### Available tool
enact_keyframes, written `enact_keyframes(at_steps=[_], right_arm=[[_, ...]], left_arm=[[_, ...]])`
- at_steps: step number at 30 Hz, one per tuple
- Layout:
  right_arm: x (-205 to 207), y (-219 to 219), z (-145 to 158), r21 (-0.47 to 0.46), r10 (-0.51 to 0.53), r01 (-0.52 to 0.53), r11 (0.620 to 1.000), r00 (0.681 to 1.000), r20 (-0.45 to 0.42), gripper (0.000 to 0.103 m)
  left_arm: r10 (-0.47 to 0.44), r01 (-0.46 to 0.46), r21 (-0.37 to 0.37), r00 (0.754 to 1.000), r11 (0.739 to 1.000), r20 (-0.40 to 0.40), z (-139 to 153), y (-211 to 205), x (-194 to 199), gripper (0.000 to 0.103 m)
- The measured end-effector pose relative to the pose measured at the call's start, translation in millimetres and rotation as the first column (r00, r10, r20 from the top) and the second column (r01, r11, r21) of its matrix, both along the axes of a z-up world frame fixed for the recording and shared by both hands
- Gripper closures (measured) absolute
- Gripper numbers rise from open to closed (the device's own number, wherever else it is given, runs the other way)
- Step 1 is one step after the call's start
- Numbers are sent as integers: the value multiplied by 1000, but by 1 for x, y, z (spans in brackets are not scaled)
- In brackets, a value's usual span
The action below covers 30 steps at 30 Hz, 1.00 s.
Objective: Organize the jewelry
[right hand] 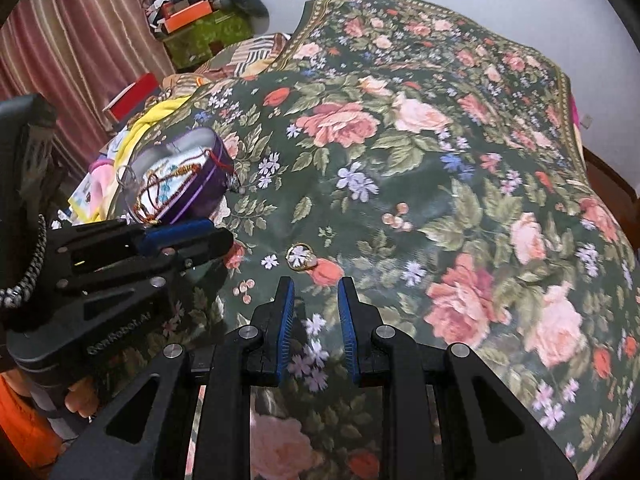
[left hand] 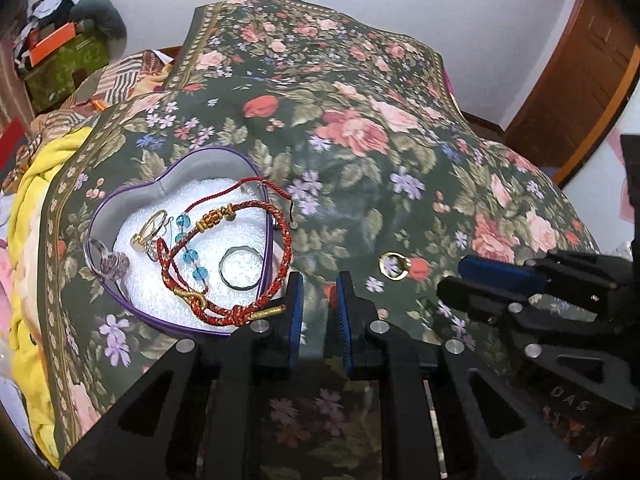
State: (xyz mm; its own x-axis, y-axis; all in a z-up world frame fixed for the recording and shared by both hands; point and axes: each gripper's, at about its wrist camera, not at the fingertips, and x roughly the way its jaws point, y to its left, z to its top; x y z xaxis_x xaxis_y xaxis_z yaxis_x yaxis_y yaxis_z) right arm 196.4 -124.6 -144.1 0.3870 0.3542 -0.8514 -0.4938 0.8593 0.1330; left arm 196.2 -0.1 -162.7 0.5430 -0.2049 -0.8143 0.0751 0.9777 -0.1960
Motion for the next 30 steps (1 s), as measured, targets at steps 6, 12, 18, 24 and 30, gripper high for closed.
enact_keyframes(at_steps=[6, 12, 18, 24, 30], right_arm=[[6, 15, -8, -28, 34, -34, 999, 999, -13, 76], [11, 25, -12, -32, 41, -41, 999, 999, -7, 69], [10, 31, -15, -49, 40, -38, 998, 999, 37, 69], [7, 34, -16, -75, 39, -34, 997, 996, 74, 82], [10, 25, -13, -45, 2, 1, 999, 998, 64, 86]], left_arm=[[-1, 1, -26, 1000, 1000, -3, 0, 11, -6, 88], [6, -6, 9, 1000, 1000, 1, -2, 16, -18, 88], [51, -51, 39, 999, 998, 3, -1, 33, -23, 88], [84, -84, 34, 996, 996, 5, 3, 44, -22, 88], [41, -41, 46, 999, 998, 22, 7, 24, -12, 72]])
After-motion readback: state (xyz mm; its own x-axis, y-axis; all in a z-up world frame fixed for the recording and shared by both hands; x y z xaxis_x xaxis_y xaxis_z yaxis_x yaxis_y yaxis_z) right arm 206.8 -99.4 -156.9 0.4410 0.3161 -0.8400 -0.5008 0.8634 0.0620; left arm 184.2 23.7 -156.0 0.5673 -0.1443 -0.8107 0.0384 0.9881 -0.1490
